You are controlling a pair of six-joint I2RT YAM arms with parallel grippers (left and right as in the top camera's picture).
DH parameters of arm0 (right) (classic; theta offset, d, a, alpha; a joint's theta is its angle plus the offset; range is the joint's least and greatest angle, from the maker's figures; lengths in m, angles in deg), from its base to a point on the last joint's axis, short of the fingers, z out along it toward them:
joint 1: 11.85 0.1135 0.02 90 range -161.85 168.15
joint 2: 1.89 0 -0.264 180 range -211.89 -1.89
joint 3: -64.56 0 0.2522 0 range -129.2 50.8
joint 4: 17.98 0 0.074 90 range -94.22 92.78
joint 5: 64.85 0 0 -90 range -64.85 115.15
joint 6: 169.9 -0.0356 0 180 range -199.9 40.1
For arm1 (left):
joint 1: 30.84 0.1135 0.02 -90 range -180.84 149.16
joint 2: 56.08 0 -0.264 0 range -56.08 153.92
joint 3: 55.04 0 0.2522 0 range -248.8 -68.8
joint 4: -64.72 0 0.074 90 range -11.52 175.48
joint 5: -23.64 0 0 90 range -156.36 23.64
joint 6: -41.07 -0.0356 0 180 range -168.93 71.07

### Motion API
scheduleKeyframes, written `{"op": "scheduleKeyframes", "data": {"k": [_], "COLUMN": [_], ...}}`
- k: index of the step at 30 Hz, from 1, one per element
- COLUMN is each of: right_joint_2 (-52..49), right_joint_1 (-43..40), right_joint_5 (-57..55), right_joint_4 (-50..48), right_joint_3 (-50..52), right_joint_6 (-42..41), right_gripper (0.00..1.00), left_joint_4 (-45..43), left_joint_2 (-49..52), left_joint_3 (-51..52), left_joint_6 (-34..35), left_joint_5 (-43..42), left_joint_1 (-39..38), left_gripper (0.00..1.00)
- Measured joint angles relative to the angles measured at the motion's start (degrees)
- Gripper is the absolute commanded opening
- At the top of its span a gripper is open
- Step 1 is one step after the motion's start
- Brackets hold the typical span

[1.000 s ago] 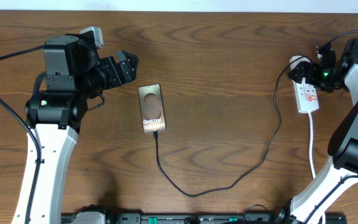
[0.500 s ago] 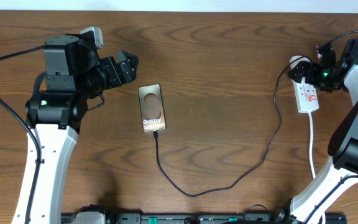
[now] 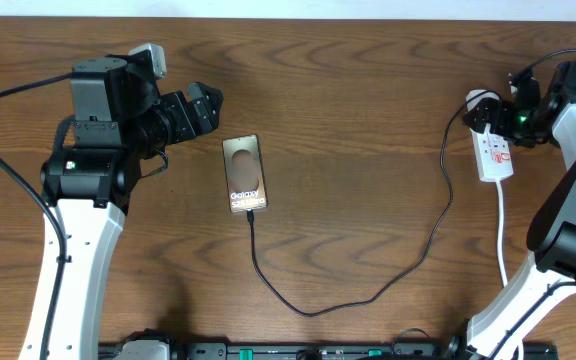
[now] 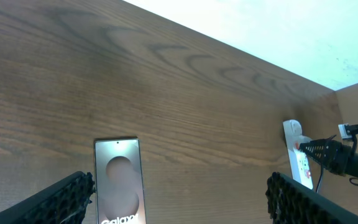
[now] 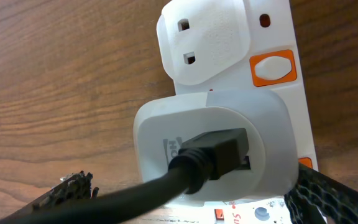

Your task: Plug charger to phone and switch on socket

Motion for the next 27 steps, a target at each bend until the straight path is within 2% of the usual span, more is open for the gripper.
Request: {"op": "scheduleKeyframes", "data": {"k": [19, 21, 23, 27], "right_joint_2": [0.0, 0.0, 0.0, 0.2], "right_joint_1": [0.7, 0.7, 0.7, 0.7], "right_joint_5": [-1.5, -1.5, -1.5, -0.9], "right_joint_4": [-0.1, -0.2, -0.4, -0.7], "right_joint_3": [0.0, 0.0, 0.2, 0.2], "right_joint_6": [-1.6, -1.7, -1.9, -2.6], "right_gripper": [0.91, 0.92, 0.99, 0.99], "left_joint_4": [0.0, 0.0, 0.0, 0.0], "left_joint_2": [0.0, 0.0, 0.0, 0.0], "left_joint_3": [0.0, 0.0, 0.0, 0.0], "left_joint_6": [0.0, 0.0, 0.0, 0.0], "left_joint_5": [0.0, 0.0, 0.0, 0.0], "left_joint_1": [0.0, 0.0, 0.0, 0.0], "left_gripper": [0.91, 0.91, 0.91, 0.91]}}
